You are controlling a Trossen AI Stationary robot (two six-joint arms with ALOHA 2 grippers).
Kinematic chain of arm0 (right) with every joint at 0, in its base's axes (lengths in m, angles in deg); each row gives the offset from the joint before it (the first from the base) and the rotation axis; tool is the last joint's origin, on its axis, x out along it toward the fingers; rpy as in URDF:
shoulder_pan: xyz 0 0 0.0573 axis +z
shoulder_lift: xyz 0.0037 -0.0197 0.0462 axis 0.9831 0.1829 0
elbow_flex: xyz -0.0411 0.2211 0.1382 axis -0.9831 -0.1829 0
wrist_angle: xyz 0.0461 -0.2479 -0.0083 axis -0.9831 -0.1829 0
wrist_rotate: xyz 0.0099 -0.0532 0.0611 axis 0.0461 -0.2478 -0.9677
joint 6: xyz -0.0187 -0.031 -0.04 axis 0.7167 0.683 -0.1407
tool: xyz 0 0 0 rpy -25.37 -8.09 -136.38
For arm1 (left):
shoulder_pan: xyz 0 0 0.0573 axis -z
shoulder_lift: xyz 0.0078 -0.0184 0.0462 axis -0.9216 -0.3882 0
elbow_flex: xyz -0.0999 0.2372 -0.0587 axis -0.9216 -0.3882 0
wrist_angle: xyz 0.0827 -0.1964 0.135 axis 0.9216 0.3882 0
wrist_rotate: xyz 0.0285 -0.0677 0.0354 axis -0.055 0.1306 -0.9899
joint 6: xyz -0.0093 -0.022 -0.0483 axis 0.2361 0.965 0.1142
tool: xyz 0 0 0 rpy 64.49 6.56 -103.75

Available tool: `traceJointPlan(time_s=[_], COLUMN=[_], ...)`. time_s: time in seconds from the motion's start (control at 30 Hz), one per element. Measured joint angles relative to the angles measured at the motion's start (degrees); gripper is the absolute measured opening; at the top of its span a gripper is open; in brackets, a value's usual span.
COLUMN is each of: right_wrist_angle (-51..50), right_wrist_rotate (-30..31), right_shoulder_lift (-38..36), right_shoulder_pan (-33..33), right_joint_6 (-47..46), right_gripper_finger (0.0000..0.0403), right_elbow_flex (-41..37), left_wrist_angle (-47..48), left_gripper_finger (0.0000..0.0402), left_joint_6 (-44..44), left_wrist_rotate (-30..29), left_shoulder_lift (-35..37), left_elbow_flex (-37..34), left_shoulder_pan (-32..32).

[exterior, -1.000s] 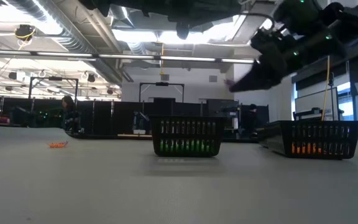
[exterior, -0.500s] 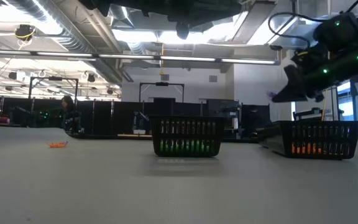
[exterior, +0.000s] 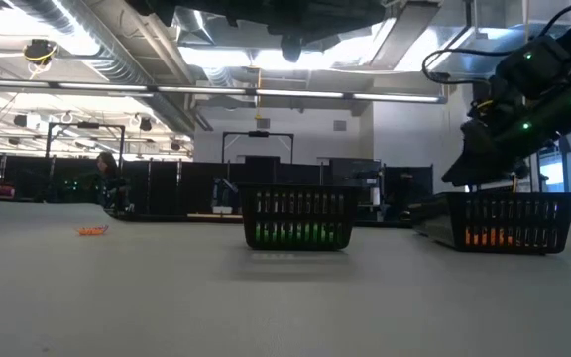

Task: Sort Halloween decoration
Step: Put the top orange spider toy into the bottom right bin

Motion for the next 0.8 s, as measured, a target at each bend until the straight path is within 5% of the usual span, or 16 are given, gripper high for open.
traceJointPlan(time_s=[0.2, 0.37, 0.63, 0.8], right_wrist_angle=[2.4, 4.2, 4.8, 10.1], right_wrist_rotate=[-11.6, -15.4, -18.4, -23.0], right_shoulder_lift=[0.0, 0.2, 0.3, 0.2], right_shoulder_pan=[0.1, 0.1, 0.1, 0.1], right_joint_6=[-2.8, -3.1, -3.0, -2.9], right_gripper_finger=[0.0217, 0.0211, 0.02, 0.0199], right_elbow_flex=[0.0, 0.0, 0.0, 0.0], left_wrist_angle=[-0.1, 2.2, 44.8, 70.2], left_gripper_finger=[0.0, 0.0, 0.0, 0.0], left_joint_6=[0.0, 4.2, 22.0, 38.9], left_wrist_rotate=[0.0, -0.2, -14.8, -14.7], left_shoulder_lift=[0.0, 0.2, 8.9, 13.0], left_elbow_flex=[0.0, 0.1, 0.1, 0.1], left_shoulder_pan=[0.0, 0.1, -1.9, -2.7])
